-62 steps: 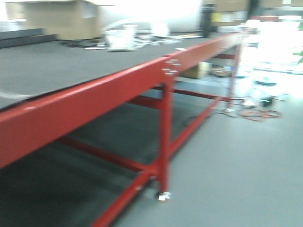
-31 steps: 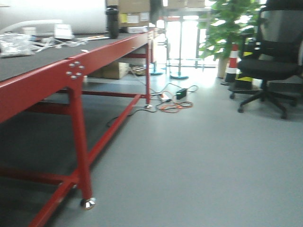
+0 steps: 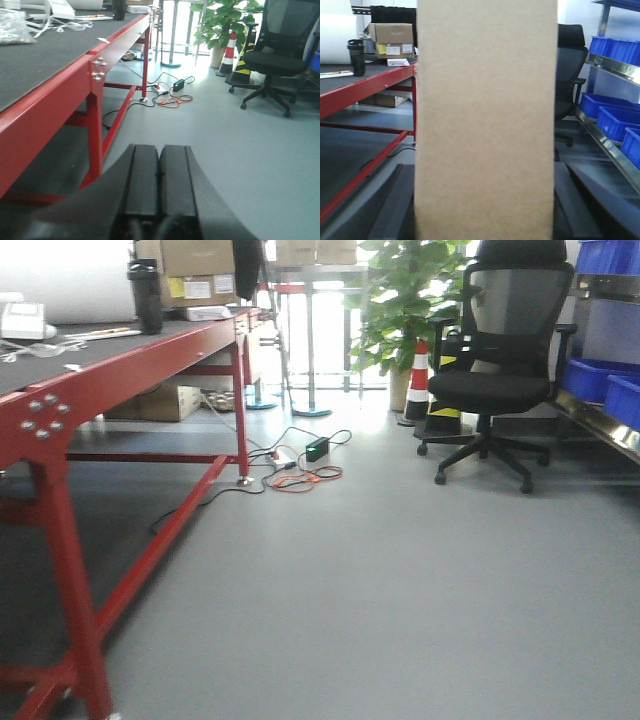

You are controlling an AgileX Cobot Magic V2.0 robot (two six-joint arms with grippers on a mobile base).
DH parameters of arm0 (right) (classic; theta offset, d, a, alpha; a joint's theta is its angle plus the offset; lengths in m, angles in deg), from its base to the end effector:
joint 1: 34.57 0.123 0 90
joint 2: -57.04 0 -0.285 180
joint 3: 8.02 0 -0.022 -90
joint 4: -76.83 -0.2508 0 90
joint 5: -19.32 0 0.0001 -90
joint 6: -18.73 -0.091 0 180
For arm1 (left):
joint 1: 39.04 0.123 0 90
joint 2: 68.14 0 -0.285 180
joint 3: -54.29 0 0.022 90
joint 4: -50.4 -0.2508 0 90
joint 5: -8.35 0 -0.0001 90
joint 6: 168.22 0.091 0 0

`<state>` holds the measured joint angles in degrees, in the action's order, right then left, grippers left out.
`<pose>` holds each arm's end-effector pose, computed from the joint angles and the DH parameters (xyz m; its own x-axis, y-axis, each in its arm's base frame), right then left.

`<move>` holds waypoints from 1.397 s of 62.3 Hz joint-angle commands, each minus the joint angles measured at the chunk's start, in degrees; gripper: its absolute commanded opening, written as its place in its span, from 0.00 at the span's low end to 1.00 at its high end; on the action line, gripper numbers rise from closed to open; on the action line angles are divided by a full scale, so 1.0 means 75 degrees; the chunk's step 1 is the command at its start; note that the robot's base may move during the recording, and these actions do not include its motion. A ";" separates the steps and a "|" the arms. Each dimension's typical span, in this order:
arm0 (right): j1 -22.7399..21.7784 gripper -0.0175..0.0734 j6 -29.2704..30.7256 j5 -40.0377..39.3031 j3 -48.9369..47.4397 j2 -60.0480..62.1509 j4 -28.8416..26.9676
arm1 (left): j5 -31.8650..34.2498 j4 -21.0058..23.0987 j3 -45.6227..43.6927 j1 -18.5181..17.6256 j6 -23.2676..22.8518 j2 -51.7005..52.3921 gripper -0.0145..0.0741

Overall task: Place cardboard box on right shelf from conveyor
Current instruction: 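Drive the base to the steel shelf rack, holding the box in the right gripper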

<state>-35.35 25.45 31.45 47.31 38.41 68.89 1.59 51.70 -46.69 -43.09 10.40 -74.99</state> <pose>0.0557 0.0019 0.3108 0.0699 0.0173 -0.9974 -0.0166 0.9997 0.0162 0.0563 -0.0042 0.1927 -0.0491 -0.0432 -0.9979 0.0711 0.9964 -0.0467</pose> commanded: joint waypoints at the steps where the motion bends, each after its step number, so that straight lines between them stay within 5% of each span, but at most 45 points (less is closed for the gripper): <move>1: -0.0046 0.27 0.0061 -0.0741 -0.0223 -0.0087 0.0067 | 0.0651 -0.0010 0.0062 0.0012 -0.0036 0.0059 0.03; 87: -0.0046 0.27 0.0061 -0.0733 -0.0223 -0.0087 0.0067 | 0.0651 -0.0010 0.0062 0.0012 -0.0036 0.0059 0.03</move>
<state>-35.35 25.45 31.54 47.43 38.50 68.89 1.59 51.70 -46.69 -43.09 10.40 -74.99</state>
